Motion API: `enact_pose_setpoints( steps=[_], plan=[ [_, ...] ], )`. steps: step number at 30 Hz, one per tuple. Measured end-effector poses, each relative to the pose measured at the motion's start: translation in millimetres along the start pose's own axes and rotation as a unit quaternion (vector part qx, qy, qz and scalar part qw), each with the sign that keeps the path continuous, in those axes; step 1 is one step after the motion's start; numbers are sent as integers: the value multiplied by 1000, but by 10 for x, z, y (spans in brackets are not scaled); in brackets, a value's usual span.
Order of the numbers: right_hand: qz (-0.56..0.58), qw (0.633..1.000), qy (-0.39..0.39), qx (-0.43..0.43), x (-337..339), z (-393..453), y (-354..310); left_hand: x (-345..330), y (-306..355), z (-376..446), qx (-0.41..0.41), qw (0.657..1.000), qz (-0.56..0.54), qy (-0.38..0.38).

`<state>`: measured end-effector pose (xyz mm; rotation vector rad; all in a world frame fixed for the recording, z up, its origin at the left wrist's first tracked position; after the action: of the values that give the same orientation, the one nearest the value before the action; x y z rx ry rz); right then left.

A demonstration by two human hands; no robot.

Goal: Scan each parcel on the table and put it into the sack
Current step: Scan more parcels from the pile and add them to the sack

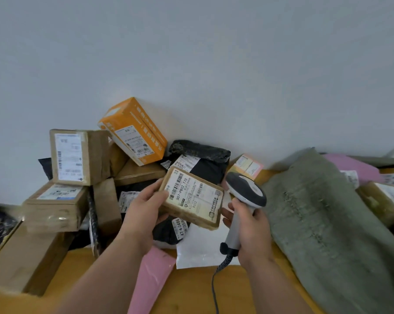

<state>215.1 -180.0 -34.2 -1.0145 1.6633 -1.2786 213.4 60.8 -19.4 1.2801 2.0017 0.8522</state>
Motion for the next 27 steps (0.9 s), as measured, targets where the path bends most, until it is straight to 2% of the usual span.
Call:
enact_pose_setpoints(
  steps=[5, 12, 17, 19, 24, 27],
  plan=[
    [-1, 999, -26, 29, 282, -47, -160, -222, 91, -320, -72, 997, 36, 24],
    [5, 997, -76, -4, 906, -175, -276, -889, -214, -770, -92, 995, 46, -1],
    [-8, 995, -102, 2, 1244, -313, -348, -1098, -377, -1023, -116, 990, 28, 78],
    [-9, 995, -97, 8, 1370, -339, -389, -1174, -404, -1137, -123, 988, 33, 85],
    [18, 996, -85, 31, 1603, -419, -546, -1420, -483, -1380, -141, 985, 90, 39],
    [34, 996, -77, 35, 1687, -481, -602, -1571, -619, -1451, -111, 984, 133, -31]
  ],
)
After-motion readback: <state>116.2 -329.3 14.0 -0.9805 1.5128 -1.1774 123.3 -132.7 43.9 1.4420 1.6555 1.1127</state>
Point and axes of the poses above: each hand's wrist, its own z-axis towards the middle knuckle, its own x-axis out of the back of the hand, y = z × x, the point moved 8 cm from there along z, towards the middle knuckle, and after that the axes turned 11 degrees about x, right-handed, at the moved point
